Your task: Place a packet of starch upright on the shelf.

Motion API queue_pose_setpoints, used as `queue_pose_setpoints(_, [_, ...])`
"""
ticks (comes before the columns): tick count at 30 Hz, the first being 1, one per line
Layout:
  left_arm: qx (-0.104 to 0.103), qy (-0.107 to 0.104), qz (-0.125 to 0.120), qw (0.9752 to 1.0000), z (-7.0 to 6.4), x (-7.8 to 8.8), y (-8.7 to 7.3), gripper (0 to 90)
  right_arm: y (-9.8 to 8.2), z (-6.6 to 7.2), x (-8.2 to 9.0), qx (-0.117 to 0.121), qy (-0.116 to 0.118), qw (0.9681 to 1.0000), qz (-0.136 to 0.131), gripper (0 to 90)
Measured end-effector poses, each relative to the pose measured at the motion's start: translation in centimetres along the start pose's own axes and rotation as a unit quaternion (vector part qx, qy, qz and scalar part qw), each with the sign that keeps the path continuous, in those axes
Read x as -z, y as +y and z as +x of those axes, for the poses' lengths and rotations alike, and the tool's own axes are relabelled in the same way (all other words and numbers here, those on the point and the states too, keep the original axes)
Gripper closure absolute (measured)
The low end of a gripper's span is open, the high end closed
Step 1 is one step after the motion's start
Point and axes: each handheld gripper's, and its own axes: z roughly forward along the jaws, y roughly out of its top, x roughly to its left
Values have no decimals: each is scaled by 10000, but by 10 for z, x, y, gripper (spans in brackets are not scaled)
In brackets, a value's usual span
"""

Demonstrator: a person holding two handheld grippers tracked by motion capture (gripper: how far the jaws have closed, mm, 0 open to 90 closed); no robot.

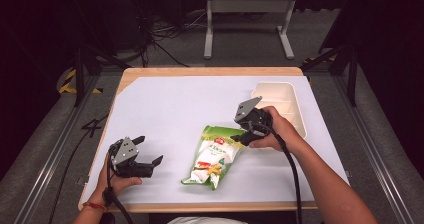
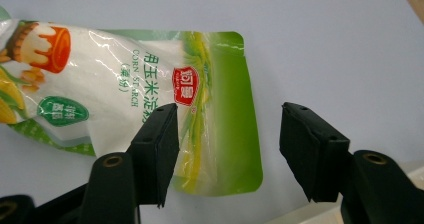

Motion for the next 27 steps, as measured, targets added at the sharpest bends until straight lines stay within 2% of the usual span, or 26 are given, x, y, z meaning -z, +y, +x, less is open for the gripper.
queue_pose_setpoints(5, [14, -32, 26, 10000, 0, 0, -1, 87, 7, -4, -17, -32, 121, 9995, 274, 406])
queue_pose_setpoints(10, [1, -59, 48, 10000, 0, -1, -1, 87, 10, -10, -34, -153, 326, 9977, 569, 395])
queue_pose_setpoints(13, [6, -49, 60, 10000, 1, -1, -1, 87, 12, -12, -41, -206, 438, 9958, 776, 389])
queue_pose_setpoints(17, [7, -55, 61, 10000, 0, -1, -1, 87, 17, -13, -49, -157, 644, 9920, 1070, 372])
queue_pose_setpoints(20, [6, -58, 74, 10000, 0, -1, -2, 88, 19, -16, -58, -166, 736, 9887, 1298, 358])
queue_pose_setpoints(21, [7, -59, 79, 10000, 0, -1, -2, 88, 19, -17, -60, -141, 704, 9886, 1324, 357])
queue_pose_setpoints(24, [12, -68, 85, 9999, 1, -1, -2, 88, 21, -18, -64, -265, 935, 9864, 1325, 419])
queue_pose_setpoints(26, [10, -63, 106, 9999, 1, -1, -3, 88, 21, -18, -65, -268, 961, 9862, 1323, 518])
queue_pose_setpoints(27, [10, -63, 106, 9999, 1, -1, -3, 87, 21, -18, -65, -268, 961, 9862, 1323, 518])
